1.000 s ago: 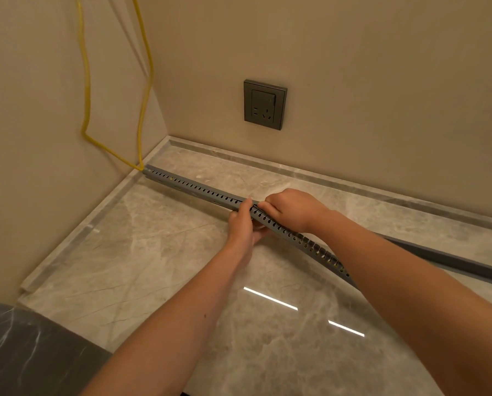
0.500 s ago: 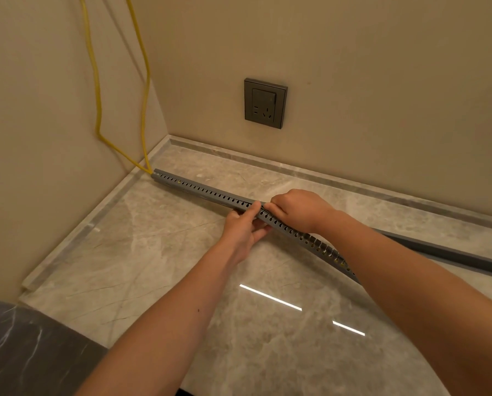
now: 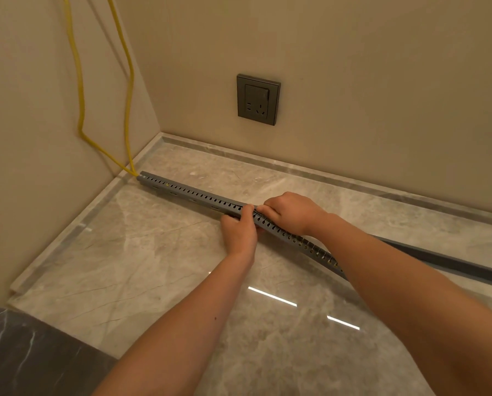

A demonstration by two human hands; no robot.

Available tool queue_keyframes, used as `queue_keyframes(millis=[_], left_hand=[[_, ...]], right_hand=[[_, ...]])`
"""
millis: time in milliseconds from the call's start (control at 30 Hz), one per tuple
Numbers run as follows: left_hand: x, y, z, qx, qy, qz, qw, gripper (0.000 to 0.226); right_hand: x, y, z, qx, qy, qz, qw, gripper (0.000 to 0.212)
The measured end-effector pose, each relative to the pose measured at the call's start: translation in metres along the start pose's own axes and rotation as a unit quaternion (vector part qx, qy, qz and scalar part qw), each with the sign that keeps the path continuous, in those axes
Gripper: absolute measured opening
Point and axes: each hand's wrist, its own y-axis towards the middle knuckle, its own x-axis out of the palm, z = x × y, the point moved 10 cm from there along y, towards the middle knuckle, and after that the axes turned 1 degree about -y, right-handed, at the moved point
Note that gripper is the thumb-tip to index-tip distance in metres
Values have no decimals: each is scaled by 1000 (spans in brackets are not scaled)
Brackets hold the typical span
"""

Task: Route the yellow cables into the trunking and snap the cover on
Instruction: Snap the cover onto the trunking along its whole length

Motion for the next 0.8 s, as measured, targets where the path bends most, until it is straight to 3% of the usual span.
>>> queue_keyframes(millis=[133, 300, 400, 467, 533, 600, 667, 733, 800], left_hand=[[-4, -1, 2, 13, 40, 34, 999, 34], [21, 2, -4, -104, -32, -130, 985, 44], [21, -3, 9, -81, 123, -194, 970, 44], [11, 0, 30, 11, 269, -171, 948, 52], [-5, 3, 72, 184, 361, -53, 913, 51], [-2, -6, 103, 337, 384, -12, 860, 34], [25, -4, 100, 395, 465, -98, 786, 17], [47, 6, 77, 378, 563, -207, 705, 31], [55, 9, 66, 346, 609, -270, 660, 32]], right_hand=[[-1, 1, 4, 9, 22, -1, 1000, 43], [-4, 0, 11, 1, -33, 7, 999, 39], [-10, -2, 14, -6, -40, 15, 999, 39], [-13, -4, 17, -7, -41, 20, 999, 40], [-12, -6, 20, -6, -42, 18, 999, 43], [-10, -8, 21, -3, -49, 14, 999, 45], [-9, -9, 19, -6, -58, 14, 998, 45], [-10, -11, 18, -10, -69, 16, 997, 44], [-13, -13, 18, -10, -81, 18, 997, 44]])
